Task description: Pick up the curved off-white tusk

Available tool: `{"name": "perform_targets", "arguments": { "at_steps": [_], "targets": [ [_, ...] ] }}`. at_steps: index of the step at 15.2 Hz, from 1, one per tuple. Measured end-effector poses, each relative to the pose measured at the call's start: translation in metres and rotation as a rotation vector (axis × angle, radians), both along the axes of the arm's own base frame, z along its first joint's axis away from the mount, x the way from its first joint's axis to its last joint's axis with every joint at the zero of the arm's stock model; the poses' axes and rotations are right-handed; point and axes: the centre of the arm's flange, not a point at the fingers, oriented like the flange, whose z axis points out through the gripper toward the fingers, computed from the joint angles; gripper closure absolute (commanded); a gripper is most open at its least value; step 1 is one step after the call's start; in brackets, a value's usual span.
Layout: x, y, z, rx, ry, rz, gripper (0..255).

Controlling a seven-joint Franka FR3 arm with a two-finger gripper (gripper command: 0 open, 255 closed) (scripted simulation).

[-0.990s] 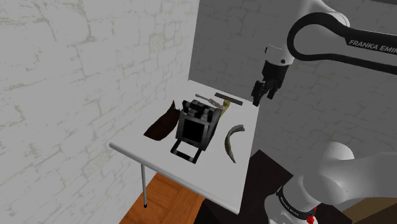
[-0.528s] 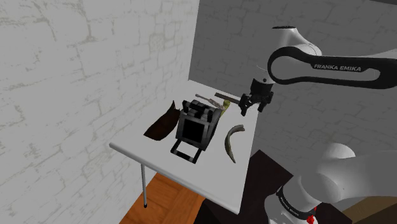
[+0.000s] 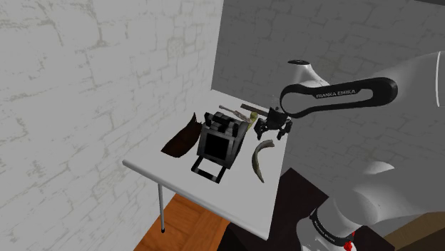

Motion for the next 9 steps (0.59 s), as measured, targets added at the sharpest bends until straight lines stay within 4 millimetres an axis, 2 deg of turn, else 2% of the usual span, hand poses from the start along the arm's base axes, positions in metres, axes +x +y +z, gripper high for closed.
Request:
{"name": "perform_targets", "arguments": {
  "at_steps": [5, 9],
  "targets": [
    [0.023, -0.017, -0.061, 0.011, -0.03, -0.17, 0],
    [0.032, -0.032, -0.106, 0.019, -0.054, -0.307, 0]
  ]
}}
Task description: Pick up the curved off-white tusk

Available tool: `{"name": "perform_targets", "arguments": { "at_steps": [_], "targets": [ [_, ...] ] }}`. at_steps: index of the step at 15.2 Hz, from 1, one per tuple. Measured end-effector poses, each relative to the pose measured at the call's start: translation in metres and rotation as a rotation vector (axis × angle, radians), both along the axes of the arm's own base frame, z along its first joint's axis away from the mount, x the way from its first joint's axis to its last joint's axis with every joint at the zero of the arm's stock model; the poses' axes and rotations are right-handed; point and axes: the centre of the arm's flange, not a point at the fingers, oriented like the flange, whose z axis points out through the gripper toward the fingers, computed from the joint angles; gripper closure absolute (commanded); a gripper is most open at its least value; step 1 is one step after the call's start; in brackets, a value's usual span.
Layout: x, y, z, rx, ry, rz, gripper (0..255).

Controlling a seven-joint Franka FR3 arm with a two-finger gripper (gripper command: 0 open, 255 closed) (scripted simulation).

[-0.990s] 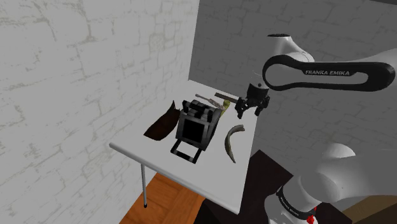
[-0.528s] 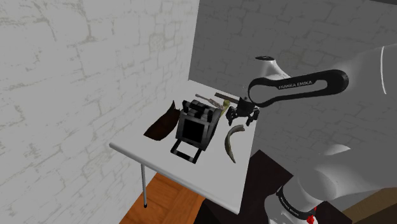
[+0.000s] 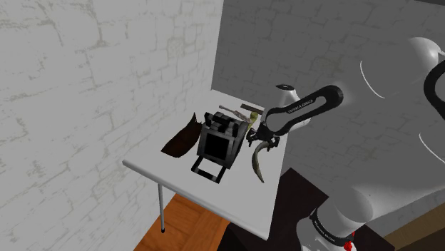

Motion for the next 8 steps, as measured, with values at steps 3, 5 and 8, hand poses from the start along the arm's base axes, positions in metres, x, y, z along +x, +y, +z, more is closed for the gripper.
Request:
{"name": "perform_targets", "arguments": {
  "at_steps": [3, 5, 8],
  "targets": [
    [0.002, -0.001, -0.023, 0.002, -0.007, -0.032, 0],
    [0.003, -0.003, -0.034, 0.002, -0.008, -0.036, 0],
    [0.002, -0.003, -0.049, 0.002, -0.009, -0.037, 0]
  ]
}}
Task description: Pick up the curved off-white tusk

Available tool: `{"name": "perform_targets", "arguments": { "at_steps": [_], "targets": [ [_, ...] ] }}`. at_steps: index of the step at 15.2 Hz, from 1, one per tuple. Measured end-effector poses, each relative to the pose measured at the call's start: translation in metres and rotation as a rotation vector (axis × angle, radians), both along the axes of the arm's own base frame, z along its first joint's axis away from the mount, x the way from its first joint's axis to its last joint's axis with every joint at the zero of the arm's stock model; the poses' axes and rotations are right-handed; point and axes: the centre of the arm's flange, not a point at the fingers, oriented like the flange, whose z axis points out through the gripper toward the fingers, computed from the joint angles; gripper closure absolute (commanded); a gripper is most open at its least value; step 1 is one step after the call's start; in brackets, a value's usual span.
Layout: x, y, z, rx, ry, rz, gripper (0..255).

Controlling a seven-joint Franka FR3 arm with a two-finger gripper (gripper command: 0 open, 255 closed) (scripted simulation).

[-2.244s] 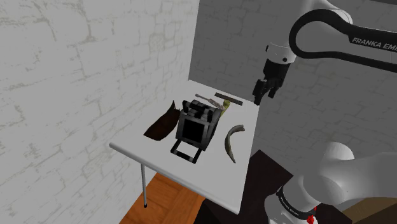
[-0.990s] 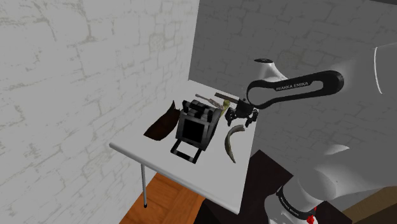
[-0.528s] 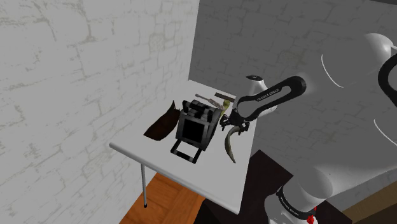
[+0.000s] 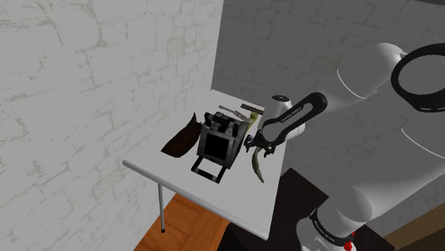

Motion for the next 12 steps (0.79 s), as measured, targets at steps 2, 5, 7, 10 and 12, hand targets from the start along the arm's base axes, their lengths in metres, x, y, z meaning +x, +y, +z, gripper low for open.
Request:
{"name": "perform_targets", "arguments": {
  "at_steps": [2, 5, 7, 10, 12],
  "targets": [
    [0.0009, -0.0003, -0.0043, 0.0, 0.0, 0.0, 255],
    [0.0014, 0.0002, -0.0057, 0.0, -0.001, 0.0, 255],
    [0.0014, 0.0002, -0.0058, 0.0, -0.001, 0.0, 255],
    [0.0014, 0.0002, -0.0058, 0.0, -0.001, 0.0, 255],
    [0.0013, 0.0001, -0.0057, 0.0, -0.001, 0.0, 255]
  ]
}}
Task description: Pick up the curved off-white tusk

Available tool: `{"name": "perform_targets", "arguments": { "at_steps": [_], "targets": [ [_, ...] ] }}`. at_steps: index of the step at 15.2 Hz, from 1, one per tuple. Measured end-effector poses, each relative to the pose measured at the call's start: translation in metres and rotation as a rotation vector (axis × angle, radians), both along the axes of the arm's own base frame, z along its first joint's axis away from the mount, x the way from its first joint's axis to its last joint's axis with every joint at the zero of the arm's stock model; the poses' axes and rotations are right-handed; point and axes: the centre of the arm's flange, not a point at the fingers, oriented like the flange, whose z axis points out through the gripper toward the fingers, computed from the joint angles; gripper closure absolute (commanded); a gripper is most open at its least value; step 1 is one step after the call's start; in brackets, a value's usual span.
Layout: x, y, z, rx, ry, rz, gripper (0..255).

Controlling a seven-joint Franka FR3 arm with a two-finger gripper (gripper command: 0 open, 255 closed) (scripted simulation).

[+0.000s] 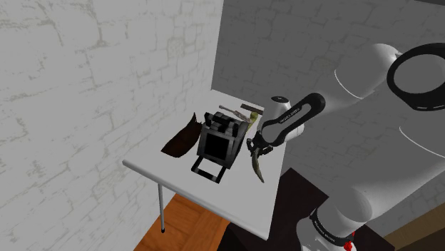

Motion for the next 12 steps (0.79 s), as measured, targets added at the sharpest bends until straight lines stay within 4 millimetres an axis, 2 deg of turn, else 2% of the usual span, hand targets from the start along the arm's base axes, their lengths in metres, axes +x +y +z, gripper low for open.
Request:
{"name": "perform_targets", "arguments": {
  "at_steps": [12],
  "targets": [
    [0.0, 0.001, 0.058, 0.0, 0.0, 0.0, 255]
  ]
}}
